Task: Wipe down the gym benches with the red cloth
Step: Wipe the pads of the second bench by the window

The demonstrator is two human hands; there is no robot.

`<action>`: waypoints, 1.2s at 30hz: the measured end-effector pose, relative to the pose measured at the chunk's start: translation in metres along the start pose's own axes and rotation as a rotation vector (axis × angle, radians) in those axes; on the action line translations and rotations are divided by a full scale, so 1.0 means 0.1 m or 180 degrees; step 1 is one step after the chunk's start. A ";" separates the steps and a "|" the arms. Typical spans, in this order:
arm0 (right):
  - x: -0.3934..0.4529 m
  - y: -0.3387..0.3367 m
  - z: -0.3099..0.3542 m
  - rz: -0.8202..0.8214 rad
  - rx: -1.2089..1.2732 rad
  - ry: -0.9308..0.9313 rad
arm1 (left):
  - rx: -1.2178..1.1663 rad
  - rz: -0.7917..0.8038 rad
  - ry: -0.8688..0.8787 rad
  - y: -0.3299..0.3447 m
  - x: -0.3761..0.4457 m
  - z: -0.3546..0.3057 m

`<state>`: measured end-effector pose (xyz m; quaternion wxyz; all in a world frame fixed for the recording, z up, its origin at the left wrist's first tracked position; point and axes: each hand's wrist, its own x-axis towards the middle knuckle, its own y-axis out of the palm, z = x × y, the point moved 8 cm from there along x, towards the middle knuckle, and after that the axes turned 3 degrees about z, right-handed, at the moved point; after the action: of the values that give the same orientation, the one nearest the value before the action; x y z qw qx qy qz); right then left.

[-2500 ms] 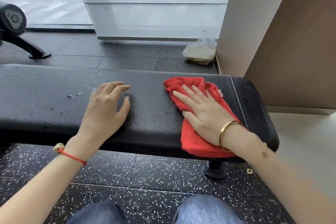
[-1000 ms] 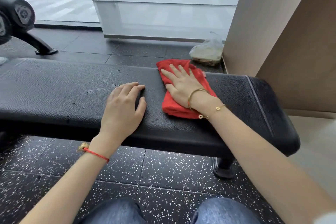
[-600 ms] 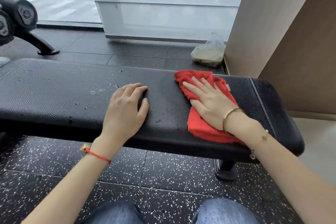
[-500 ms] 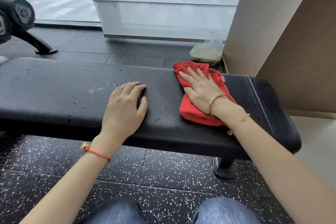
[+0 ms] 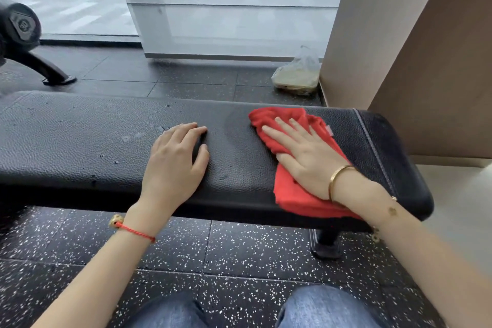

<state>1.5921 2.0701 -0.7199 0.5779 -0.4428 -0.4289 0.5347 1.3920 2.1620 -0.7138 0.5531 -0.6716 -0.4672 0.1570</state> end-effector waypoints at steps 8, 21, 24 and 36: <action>0.70 0.06 0.05 0.0044 -0.0161 0.0352 | 0.0050 -0.0013 -0.0019 0.00 -0.01 -0.03; -0.37 -0.13 -0.50 -0.0135 0.0004 0.0620 | -0.0340 -0.0064 0.0328 -0.06 0.00 -0.54; -0.19 -0.22 -0.79 -0.0073 -0.0015 0.1035 | -0.0305 0.0057 0.0575 0.09 0.01 -0.92; -0.72 -0.24 -1.16 -0.0328 0.0135 0.0898 | 0.0041 0.0257 0.0754 0.46 0.01 -1.34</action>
<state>1.7062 1.9911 -0.7259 0.6684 -0.4786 -0.3542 0.4457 1.5108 2.0854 -0.7088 0.6019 -0.7002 -0.3703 0.1016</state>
